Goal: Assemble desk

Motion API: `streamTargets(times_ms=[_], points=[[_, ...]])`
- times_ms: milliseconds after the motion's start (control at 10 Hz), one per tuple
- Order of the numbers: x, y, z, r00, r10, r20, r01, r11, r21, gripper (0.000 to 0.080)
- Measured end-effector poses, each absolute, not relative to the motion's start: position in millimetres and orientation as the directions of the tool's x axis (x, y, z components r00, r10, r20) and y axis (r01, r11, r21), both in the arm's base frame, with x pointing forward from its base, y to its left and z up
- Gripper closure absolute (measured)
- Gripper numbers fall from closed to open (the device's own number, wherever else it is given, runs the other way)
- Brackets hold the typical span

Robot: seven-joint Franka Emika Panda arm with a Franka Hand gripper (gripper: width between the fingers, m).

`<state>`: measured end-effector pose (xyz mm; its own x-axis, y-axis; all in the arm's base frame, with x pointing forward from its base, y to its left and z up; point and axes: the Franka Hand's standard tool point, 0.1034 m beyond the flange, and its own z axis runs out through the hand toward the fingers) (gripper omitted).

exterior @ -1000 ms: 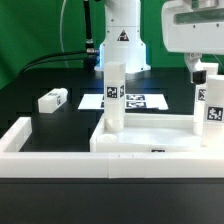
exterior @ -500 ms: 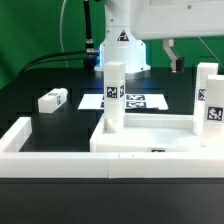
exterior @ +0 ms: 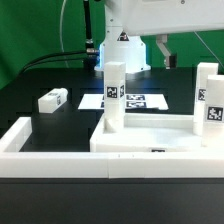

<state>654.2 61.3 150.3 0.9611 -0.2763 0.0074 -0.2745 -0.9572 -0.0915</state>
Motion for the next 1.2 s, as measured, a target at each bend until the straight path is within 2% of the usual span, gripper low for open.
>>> streamTargets(times_ms=[200,300,400,800,900,1100,1200], points=[[643,35,156.3,0.976,-0.219,0.011,-0.216,-0.971,-0.101,0.0151],[626,2,157.3,0.979,-0.202,0.011,-0.199,-0.973,-0.112,0.0151],[617,-23,155.9,0.983,-0.183,0.035,-0.178,-0.979,-0.102,0.0151],[616,-25,153.2,0.980,-0.193,0.042,-0.188,-0.977,-0.103,0.0151],[602,-46,145.8,0.983,-0.166,0.075,-0.158,-0.981,-0.109,0.0151],[566,-104,124.2,0.981,-0.188,0.041,-0.183,-0.977,-0.110,0.0151],[557,-114,117.2,0.978,-0.208,0.031,-0.204,-0.973,-0.104,0.0151]])
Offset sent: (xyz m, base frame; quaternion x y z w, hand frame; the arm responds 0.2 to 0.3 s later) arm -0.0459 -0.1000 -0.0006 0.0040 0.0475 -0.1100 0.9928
